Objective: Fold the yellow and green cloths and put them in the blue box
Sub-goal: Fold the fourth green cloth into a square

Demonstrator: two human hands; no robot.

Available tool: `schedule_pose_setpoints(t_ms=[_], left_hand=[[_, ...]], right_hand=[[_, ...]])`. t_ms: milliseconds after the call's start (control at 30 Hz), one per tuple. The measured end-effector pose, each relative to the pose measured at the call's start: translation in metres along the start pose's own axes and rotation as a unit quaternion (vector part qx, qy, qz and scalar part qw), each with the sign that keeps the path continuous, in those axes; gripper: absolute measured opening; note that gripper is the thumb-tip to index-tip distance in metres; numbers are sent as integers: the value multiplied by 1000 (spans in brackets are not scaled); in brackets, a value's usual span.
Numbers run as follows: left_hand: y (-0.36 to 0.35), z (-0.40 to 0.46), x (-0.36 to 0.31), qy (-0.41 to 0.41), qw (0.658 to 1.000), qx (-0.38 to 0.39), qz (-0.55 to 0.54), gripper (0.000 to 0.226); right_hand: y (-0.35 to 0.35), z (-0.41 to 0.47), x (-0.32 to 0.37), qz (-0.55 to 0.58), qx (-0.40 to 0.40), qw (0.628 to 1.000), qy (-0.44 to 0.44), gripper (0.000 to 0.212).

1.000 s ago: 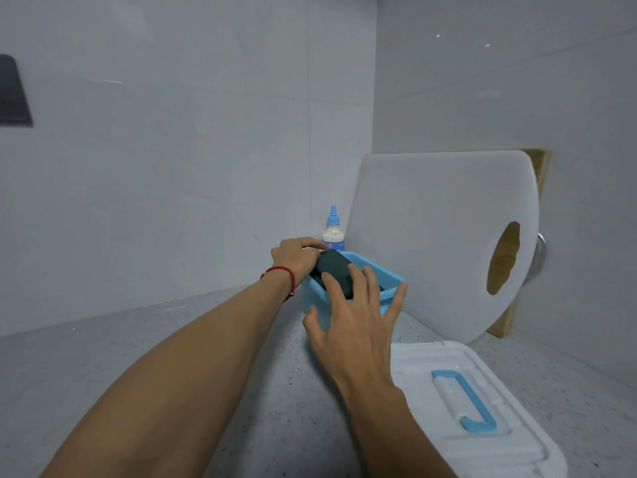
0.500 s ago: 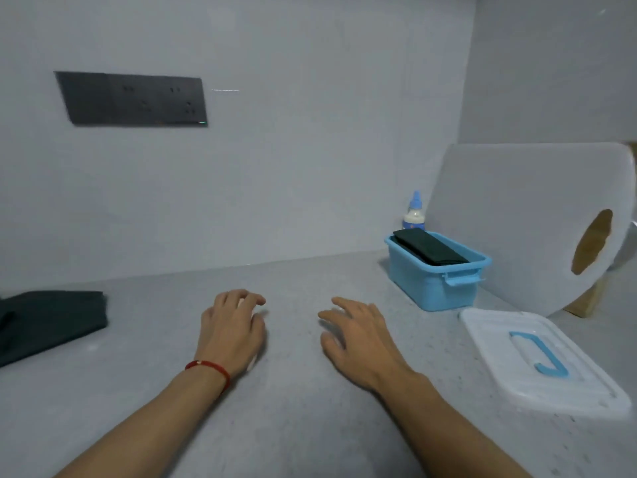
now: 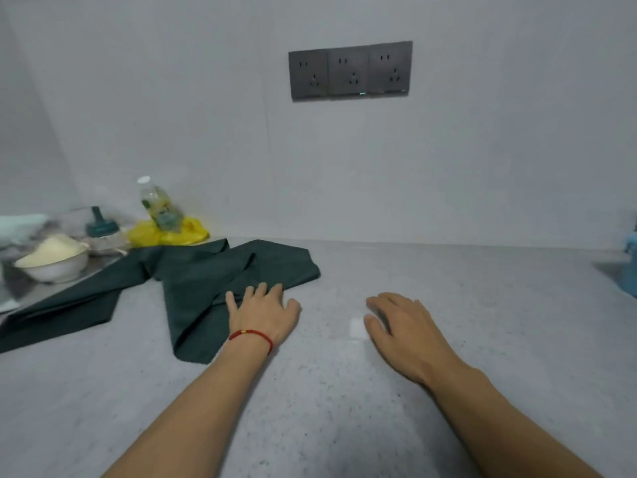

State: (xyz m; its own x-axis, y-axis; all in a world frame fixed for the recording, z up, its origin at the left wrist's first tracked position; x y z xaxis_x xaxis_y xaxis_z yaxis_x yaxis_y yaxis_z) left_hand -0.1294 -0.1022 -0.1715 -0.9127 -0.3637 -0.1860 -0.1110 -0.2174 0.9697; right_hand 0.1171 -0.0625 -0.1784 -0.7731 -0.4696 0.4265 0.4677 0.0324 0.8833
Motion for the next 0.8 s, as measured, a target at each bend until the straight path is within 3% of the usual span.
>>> schedule_pose_setpoints(t_ms=[200,300,433,500,567,800], left_hand=[[0,-46,-98,-188,978,-55,-66,49],[-4,-64,-121,-251,961,-111,-36,37],[-14,-53,-108,-182,979,-85,-27,44],[-15,-46,-105,-169,982,-63,-63,42],[-12,-44,-107,-169,980,-71,-74,41],[-7,-52,-93,-181,978,-90,-56,56]], right_hand=[[16,9,2,40,-97,995,-2,49],[31,5,-22,-29,-70,997,-35,50],[44,-12,-50,-44,23,997,-53,71],[50,-14,-53,-40,14,998,-49,61],[58,-14,-53,-46,-26,997,-59,32],[88,-29,-82,-71,-219,956,-184,35]])
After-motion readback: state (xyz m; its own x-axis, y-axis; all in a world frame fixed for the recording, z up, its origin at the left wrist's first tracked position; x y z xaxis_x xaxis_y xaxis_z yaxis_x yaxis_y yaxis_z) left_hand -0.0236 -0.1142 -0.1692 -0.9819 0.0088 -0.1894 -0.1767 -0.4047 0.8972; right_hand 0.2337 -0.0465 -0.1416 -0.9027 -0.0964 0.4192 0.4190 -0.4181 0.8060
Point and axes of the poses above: each hand's wrist, its own z-axis towards the middle knuckle, its own y-axis out of the back of the hand, x = y × z, the point moved 3 cm from there along z, towards the middle knuckle, and after that the axes turned 6 degrees about -y, right-handed, at the moved point
